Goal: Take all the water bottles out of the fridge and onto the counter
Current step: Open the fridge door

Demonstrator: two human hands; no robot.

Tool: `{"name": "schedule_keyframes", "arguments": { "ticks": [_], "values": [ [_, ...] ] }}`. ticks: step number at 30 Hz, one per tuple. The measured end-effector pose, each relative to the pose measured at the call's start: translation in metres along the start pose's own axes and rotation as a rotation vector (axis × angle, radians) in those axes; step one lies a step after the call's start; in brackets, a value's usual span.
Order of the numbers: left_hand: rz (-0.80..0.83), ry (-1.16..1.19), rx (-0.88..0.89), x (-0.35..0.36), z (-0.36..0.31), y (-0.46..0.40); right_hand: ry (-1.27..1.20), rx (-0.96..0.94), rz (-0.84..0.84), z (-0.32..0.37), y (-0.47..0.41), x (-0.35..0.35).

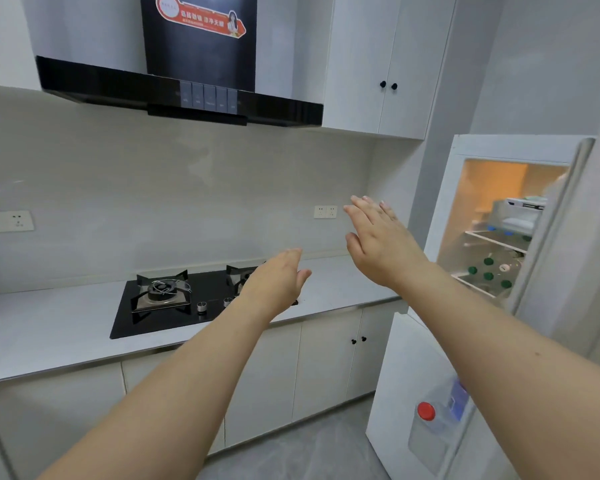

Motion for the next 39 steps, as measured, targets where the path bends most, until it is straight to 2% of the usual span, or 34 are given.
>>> {"name": "schedule_keyframes", "arguments": {
  "ticks": [11,17,27,32,39],
  "values": [
    [0.125,0.038,0.097,0.045,0.096,-0.118,0.011,0.19,0.111,-0.016,-0.088,0.124],
    [0.195,0.084,0.152,0.091,0.104,-0.187,0.05,0.315,0.177,-0.064,-0.103,0.171],
    [0.278,0.123,0.245,0.203,0.076,-0.316,0.002,0.479,0.211,-0.195,-0.128,0.266],
    [0.237,0.111,0.326,0.226,0.04,-0.388,0.002,0.579,0.169,-0.264,-0.14,0.28],
    [0.26,0.135,0.464,0.263,-0.024,-0.447,0.026,0.732,0.186,-0.343,-0.128,0.29]
  ]
}}
Point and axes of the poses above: each hand's wrist, its own y-axis away from the middle knuckle, its own x-axis out of the palm, z = x × y, the point moved 8 cm from there along -y, towards the middle knuckle, and after that the axes turned 4 degrees about -y, right-handed, at the moved point
